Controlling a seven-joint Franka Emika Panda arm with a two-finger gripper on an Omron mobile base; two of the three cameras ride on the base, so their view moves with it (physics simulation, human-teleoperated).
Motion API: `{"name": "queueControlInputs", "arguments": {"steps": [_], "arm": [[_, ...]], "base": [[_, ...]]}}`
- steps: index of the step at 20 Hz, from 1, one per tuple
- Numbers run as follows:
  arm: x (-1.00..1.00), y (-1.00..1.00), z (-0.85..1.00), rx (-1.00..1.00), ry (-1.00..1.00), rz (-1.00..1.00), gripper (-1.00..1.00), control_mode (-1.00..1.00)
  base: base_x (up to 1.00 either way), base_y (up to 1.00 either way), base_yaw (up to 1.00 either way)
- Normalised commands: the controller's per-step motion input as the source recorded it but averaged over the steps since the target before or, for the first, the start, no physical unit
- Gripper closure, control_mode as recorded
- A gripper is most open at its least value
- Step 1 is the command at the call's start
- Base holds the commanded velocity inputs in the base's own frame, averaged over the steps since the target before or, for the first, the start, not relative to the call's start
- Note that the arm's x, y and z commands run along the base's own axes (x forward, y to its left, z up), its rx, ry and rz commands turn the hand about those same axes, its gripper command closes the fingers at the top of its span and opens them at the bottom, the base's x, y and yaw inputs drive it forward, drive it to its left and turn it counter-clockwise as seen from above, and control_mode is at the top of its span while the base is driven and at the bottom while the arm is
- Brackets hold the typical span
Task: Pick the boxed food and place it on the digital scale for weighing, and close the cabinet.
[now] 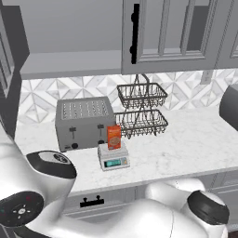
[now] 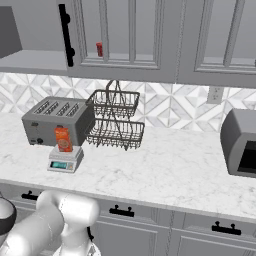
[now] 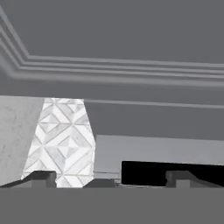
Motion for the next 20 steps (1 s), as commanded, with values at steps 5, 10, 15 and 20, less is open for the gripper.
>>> {"name": "queueControlInputs", "arguments": {"steps": [5, 10, 15, 20], "arm": [[0.76, -0.99, 0.03, 0.08, 0.0, -0.16, -1.0, -1.0], [0.94, -1.0, 0.0, 0.08, 0.0, -0.15, -1.0, -1.0], [1.0, -1.0, 0.0, 0.1, 0.0, -0.15, -1.0, -1.0], [1.0, -1.0, 0.0, 0.12, 0.02, -0.14, -1.0, -1.0]], "base": [[0.0, 0.0, 0.0], [0.0, 0.0, 0.0], [0.0, 0.0, 0.0], [0.0, 0.0, 0.0]]}}
